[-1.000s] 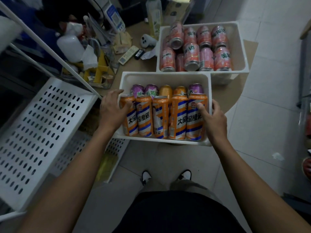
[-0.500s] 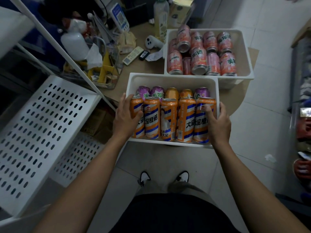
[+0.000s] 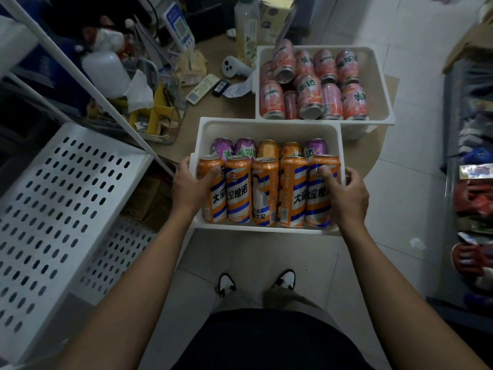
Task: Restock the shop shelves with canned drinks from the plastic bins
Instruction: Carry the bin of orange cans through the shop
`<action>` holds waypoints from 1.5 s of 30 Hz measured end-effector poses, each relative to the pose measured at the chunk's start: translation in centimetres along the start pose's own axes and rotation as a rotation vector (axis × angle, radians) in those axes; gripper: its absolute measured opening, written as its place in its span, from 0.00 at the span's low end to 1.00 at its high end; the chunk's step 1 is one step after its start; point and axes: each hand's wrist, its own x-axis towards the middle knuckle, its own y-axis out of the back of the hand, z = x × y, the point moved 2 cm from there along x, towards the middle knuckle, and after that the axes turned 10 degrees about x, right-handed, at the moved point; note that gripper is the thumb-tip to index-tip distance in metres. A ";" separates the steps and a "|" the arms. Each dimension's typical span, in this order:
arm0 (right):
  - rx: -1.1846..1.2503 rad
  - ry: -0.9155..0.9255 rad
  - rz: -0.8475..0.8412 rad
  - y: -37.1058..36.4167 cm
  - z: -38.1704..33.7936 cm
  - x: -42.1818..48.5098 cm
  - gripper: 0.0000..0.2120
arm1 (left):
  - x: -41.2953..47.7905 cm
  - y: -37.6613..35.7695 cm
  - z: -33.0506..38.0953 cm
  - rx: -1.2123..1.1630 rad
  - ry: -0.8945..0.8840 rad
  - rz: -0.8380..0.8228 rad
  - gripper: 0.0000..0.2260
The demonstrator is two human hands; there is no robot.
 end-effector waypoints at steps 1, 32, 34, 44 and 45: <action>0.020 -0.036 -0.030 0.2 -0.1 0.2 0.35 | 0.2 0.3 0.0 -0.012 0.014 -0.017 0.38; 0.128 -0.131 0.273 33.6 4.3 2.0 0.41 | -11.5 -16.6 25.1 -0.003 -0.363 -0.297 0.30; 0.140 -0.112 0.283 36.7 3.8 4.8 0.39 | -11.6 -18.8 28.9 0.012 -0.419 -0.325 0.28; 0.141 -0.065 0.274 46.1 0.2 24.3 0.43 | -5.3 -28.9 46.5 0.085 -0.509 -0.258 0.28; 0.142 -0.068 0.271 46.5 -0.3 26.6 0.43 | -3.9 -30.2 48.2 0.088 -0.506 -0.245 0.30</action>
